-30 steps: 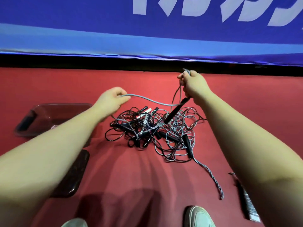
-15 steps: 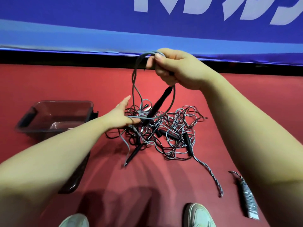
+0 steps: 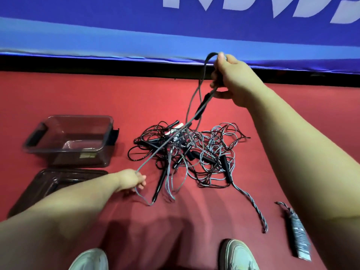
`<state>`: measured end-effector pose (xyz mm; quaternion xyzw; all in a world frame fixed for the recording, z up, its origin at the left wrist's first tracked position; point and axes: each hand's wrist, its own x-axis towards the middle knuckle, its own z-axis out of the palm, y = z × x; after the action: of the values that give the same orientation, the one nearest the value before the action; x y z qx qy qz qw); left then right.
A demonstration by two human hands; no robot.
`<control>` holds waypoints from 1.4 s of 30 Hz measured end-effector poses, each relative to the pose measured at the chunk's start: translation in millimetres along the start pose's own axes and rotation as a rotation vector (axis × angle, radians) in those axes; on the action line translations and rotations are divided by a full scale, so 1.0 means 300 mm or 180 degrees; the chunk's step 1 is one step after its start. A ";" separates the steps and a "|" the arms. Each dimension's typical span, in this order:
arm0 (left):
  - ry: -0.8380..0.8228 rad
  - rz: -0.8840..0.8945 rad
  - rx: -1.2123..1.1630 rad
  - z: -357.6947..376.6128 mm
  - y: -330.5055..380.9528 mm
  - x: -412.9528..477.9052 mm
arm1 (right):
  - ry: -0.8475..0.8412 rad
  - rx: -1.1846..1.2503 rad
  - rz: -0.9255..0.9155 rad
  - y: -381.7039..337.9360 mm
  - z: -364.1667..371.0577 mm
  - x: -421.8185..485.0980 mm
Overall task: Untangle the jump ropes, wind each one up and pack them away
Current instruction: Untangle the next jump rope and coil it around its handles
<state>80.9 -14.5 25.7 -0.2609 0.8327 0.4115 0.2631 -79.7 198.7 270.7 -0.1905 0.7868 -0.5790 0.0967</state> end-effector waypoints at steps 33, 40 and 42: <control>-0.0155 0.0236 -0.4172 -0.325 0.520 -0.260 | -0.1515 0.0578 0.2105 0.350 0.098 -0.053; -0.0347 0.0281 -0.4467 -0.367 0.532 -0.264 | -0.1851 0.0472 0.0804 0.408 0.219 -0.097; -0.0388 0.0343 -0.4656 -0.378 0.543 -0.272 | -0.1531 0.0569 0.0685 0.380 0.266 -0.099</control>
<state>8.7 -4.5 227.5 -0.3051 0.3409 0.8879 0.0471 -44.4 170.4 135.8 -0.2285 0.7028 -0.5707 0.3581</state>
